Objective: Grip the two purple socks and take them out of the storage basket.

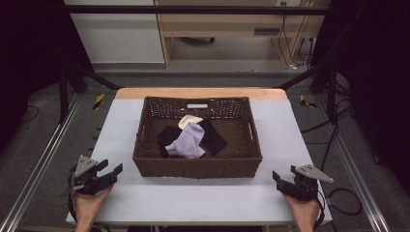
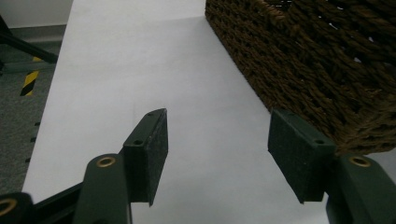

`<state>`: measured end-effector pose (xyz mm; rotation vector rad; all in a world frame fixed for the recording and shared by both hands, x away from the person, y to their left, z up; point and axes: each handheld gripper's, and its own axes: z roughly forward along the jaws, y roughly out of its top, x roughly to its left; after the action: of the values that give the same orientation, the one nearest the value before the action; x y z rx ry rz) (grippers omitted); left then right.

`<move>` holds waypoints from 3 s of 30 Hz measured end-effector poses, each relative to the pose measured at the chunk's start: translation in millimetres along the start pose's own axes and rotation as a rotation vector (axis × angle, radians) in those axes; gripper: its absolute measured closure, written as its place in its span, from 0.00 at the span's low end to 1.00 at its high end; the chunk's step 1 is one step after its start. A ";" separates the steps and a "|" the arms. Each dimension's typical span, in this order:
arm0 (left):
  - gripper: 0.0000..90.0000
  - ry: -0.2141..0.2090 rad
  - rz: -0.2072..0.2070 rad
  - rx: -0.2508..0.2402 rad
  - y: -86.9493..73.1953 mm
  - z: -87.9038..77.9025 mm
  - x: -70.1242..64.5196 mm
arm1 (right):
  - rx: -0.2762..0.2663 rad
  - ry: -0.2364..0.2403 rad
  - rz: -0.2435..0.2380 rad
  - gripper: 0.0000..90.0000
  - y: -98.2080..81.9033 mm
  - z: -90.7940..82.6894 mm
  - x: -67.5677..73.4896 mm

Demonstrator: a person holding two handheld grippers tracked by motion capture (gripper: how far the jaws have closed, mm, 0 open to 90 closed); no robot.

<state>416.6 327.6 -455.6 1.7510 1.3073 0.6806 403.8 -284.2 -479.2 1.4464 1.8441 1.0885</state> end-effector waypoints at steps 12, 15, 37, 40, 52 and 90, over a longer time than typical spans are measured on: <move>0.40 -0.040 -0.025 -0.048 11.7 -11.6 -4.1 | -0.023 0.004 0.001 0.27 0.4 -2.9 0.2; 0.40 -0.050 -0.048 -0.070 15.7 -16.1 -4.1 | -0.020 0.008 -0.010 0.26 0.3 -3.1 1.5; 0.36 -0.110 -0.059 -0.171 51.9 -38.5 -12.2 | -0.045 -0.006 -0.021 0.24 -1.5 1.1 2.9; 0.35 -0.115 -0.049 -0.170 58.0 -37.5 -15.2 | -0.034 -0.012 -0.021 0.24 -2.0 3.0 3.0; 0.34 -0.171 -0.016 -0.158 82.2 -22.8 -33.7 | -0.043 -0.025 -0.017 0.24 -3.4 3.1 1.4; 0.38 -0.222 0.141 -0.083 164.1 82.3 -109.2 | -0.037 -0.042 -0.052 0.26 -2.1 6.9 3.3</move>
<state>531.1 180.6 -351.2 1.8056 0.9999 0.5907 407.3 -279.5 -484.4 1.3827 1.8123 1.0541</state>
